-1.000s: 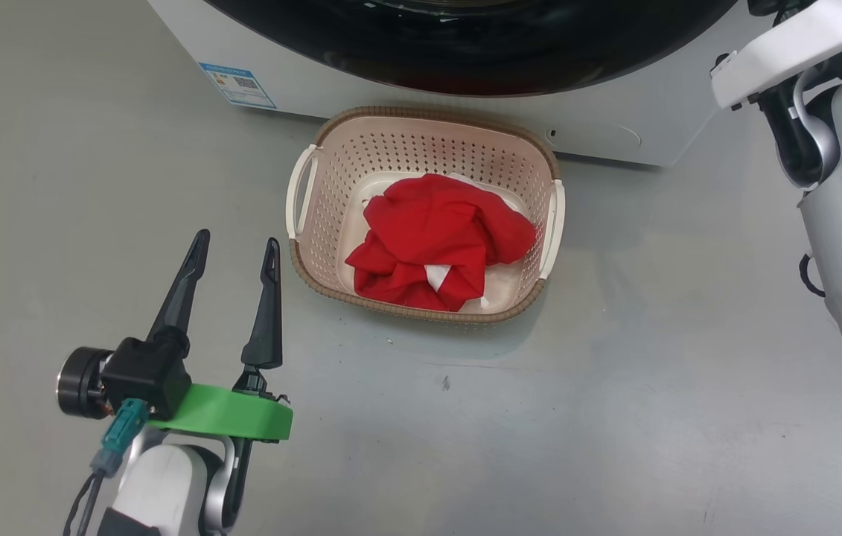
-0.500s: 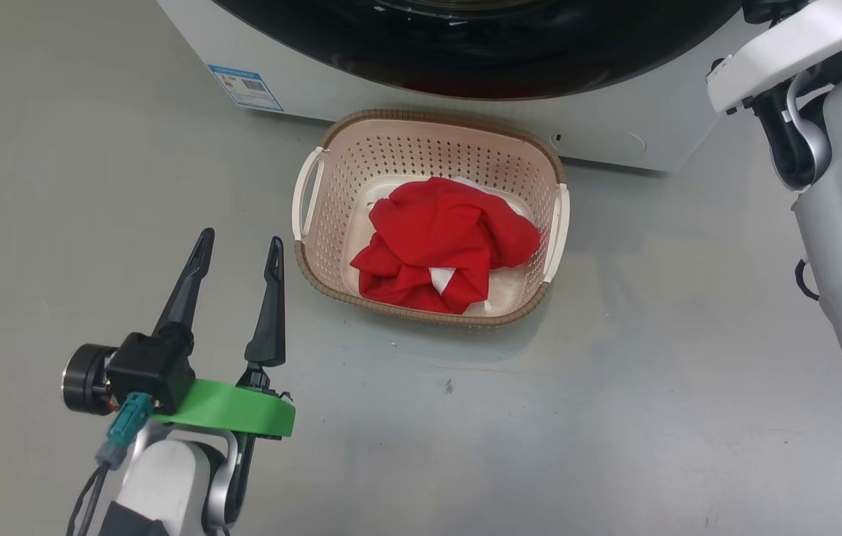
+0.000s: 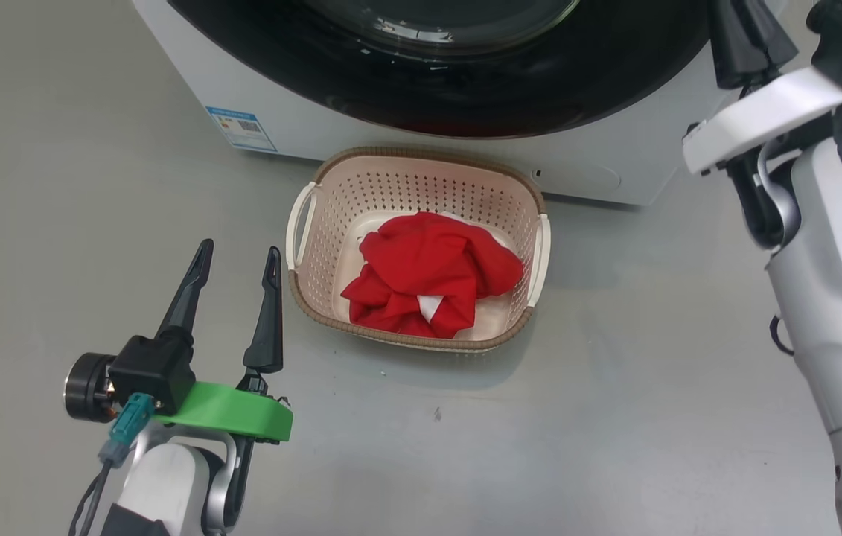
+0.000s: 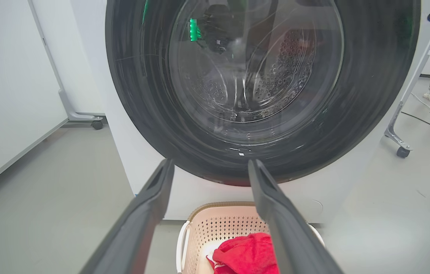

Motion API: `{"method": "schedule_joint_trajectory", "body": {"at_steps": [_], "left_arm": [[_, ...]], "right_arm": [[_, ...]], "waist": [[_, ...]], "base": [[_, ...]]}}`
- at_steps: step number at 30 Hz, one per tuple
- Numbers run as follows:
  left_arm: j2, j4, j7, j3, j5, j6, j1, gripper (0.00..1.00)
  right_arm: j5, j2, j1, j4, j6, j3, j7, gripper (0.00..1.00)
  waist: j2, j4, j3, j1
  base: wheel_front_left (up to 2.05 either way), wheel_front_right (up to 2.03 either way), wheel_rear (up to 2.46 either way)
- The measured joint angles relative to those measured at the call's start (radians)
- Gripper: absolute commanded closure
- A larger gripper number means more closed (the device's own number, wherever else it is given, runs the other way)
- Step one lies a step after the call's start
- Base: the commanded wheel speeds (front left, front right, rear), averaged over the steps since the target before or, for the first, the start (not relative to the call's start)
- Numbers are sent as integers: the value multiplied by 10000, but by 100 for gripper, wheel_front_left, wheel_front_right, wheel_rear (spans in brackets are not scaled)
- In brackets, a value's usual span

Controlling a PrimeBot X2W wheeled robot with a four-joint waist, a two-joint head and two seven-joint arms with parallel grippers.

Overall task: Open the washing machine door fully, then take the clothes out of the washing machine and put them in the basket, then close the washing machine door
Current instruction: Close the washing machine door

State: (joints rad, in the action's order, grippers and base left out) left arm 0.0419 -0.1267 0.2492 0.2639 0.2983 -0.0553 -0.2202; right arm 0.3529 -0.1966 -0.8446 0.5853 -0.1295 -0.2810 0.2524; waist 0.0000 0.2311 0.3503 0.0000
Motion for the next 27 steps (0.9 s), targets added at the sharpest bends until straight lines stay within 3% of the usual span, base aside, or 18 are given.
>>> {"method": "schedule_joint_trajectory", "body": {"at_steps": [1,2,27], "left_arm": [[0,-8,0,-8,-2,0,2,0],[0,-31,0,-13,2,0,5,0],[343,-272,0,-224,-8,-15,938,0]], "right_arm": [[2,23,160,-75,0,59,0,13],[10,54,377,-151,0,146,0,0],[52,920,5178,-2000,531,1003,-2,0]], "waist": [[0,-32,-60,0],[0,-66,-124,0],[0,-1636,-1550,0]], "base": [[0,0,0],[0,0,0],[0,0,0]]}}
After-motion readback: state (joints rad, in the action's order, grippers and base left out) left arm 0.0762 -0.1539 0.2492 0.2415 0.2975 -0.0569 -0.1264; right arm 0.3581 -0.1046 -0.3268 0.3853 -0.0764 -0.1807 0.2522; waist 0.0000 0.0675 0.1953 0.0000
